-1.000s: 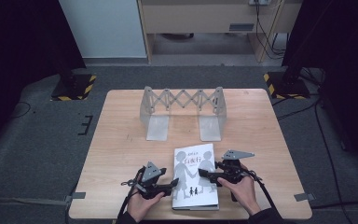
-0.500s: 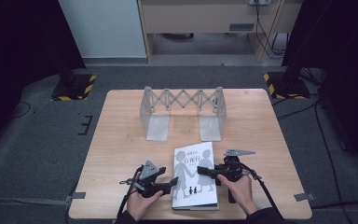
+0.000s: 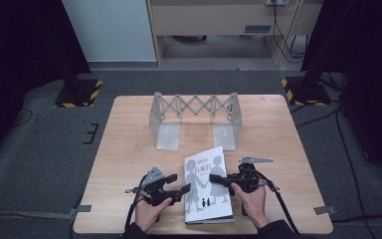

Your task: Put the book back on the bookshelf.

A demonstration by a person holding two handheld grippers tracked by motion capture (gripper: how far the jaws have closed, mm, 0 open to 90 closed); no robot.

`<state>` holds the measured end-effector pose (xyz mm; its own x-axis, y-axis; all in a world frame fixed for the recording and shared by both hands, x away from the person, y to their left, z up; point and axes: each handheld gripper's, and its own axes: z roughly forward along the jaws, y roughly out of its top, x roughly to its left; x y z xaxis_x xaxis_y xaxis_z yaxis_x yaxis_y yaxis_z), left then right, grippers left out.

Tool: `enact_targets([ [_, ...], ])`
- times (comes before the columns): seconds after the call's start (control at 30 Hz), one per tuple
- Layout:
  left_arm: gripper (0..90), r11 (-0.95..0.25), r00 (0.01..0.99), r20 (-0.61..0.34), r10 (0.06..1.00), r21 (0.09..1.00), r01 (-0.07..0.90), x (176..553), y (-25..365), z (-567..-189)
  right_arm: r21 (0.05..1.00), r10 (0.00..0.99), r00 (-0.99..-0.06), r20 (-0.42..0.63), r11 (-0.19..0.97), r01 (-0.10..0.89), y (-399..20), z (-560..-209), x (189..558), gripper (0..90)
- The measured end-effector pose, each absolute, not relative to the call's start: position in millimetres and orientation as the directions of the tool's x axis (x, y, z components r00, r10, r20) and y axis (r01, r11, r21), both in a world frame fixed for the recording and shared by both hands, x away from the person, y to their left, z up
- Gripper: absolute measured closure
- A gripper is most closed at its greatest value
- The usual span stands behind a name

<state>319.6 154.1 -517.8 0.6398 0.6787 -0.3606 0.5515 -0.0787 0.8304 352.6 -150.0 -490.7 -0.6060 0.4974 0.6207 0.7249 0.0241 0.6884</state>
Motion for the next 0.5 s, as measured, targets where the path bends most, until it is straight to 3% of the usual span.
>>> enact_targets([
  [0.33, 4.5, -0.052, 0.693, -0.433, 0.576, 0.827, 0.56, 324.2, 146.4, -527.3, 0.769, 0.409, -0.699, 0.586, -0.009, 0.639, -154.8, -469.1, 346.8, 77.7],
  [0.5, 0.0, -0.08, 0.737, -0.455, 0.5, 0.823, 0.563, 326.1, 136.3, -531.6, 0.785, 0.354, -0.731, 0.584, -0.018, 0.619, -157.6, -467.0, 346.6, 78.0],
])
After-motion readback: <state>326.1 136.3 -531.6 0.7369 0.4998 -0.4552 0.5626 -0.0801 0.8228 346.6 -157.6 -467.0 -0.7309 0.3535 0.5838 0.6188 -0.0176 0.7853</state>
